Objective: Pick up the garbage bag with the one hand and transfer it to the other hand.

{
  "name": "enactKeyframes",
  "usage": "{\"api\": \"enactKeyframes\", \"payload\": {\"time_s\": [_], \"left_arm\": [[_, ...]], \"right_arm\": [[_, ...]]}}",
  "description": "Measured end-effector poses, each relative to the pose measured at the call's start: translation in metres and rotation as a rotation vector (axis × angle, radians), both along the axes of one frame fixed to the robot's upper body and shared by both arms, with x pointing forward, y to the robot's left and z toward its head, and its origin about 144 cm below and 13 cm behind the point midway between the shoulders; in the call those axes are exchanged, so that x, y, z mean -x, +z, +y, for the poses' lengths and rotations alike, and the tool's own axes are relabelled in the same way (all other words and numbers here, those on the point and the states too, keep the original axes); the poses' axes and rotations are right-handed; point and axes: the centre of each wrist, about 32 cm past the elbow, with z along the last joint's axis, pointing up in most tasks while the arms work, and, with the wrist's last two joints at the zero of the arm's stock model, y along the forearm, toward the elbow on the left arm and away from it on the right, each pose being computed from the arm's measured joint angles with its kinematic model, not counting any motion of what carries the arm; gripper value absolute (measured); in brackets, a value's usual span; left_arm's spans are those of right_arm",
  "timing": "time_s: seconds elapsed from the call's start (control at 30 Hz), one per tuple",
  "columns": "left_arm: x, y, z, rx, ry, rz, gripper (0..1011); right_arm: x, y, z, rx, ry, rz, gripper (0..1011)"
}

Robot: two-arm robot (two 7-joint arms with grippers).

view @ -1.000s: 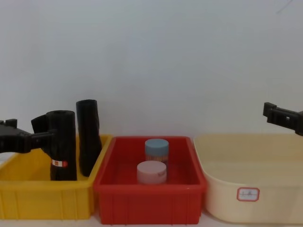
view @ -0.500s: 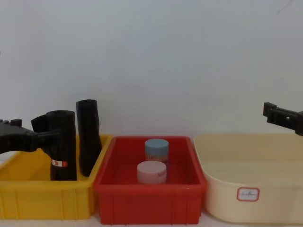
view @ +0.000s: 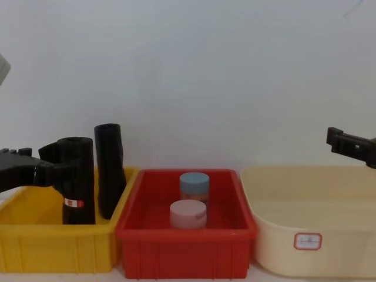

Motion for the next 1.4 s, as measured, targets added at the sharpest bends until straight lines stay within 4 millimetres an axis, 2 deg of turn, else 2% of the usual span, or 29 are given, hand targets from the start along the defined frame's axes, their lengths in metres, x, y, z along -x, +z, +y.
{"api": "enactKeyframes", "payload": {"time_s": [1.4], "left_arm": [[-0.033, -0.011, -0.016, 0.033, -0.035, 0.032, 1001]], "right_arm": [[0.000, 0.000, 0.000, 0.000, 0.000, 0.000, 1000]]}}
